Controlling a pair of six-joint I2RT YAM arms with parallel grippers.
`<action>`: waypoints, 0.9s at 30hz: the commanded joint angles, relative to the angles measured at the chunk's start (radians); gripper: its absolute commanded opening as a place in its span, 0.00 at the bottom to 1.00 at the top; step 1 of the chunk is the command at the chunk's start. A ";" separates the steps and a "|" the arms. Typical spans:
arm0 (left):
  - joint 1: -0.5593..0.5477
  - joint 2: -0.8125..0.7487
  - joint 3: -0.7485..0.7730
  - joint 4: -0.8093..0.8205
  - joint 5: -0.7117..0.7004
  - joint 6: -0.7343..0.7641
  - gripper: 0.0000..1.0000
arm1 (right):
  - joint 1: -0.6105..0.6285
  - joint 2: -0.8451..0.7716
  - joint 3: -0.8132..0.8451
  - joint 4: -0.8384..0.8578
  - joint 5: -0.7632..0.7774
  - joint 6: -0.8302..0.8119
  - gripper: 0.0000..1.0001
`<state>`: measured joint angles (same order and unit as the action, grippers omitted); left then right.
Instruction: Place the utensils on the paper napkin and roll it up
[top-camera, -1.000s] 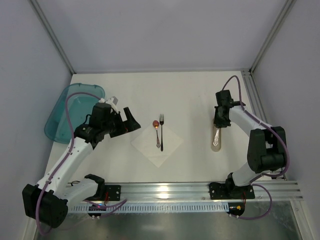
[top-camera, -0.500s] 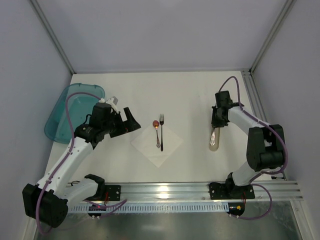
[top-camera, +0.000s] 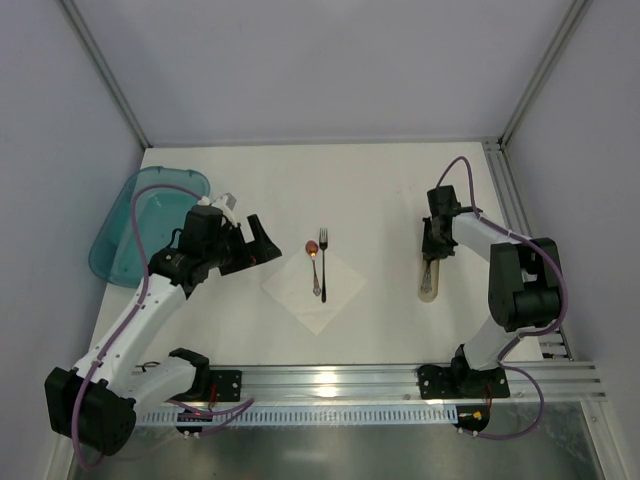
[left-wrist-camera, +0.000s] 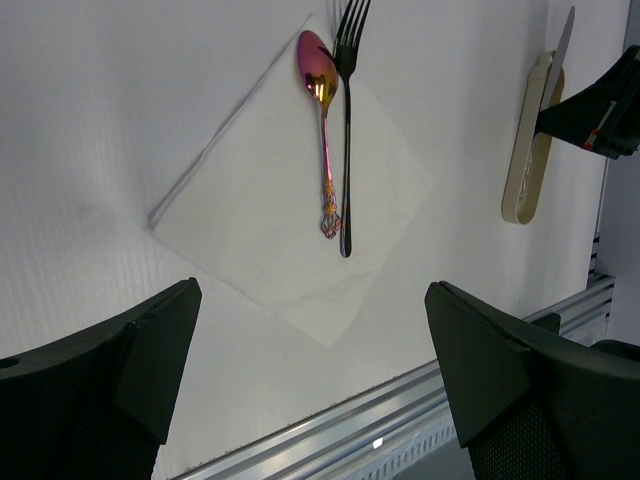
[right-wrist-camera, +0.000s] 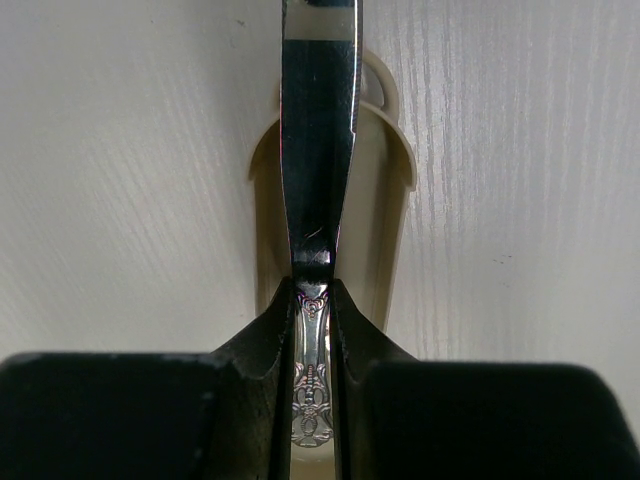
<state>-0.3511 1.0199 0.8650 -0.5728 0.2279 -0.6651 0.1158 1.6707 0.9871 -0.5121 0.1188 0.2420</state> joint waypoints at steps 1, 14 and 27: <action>0.006 -0.009 0.005 0.031 0.002 0.015 1.00 | -0.004 -0.019 -0.001 0.021 0.007 0.016 0.14; 0.006 -0.026 -0.006 0.040 0.024 0.005 1.00 | -0.005 -0.112 -0.061 -0.012 -0.025 0.031 0.26; 0.008 -0.057 -0.026 0.042 0.031 -0.001 1.00 | -0.004 -0.160 -0.123 -0.006 -0.033 0.051 0.29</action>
<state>-0.3508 0.9920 0.8429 -0.5720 0.2394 -0.6693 0.1154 1.5356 0.8730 -0.5278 0.0875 0.2760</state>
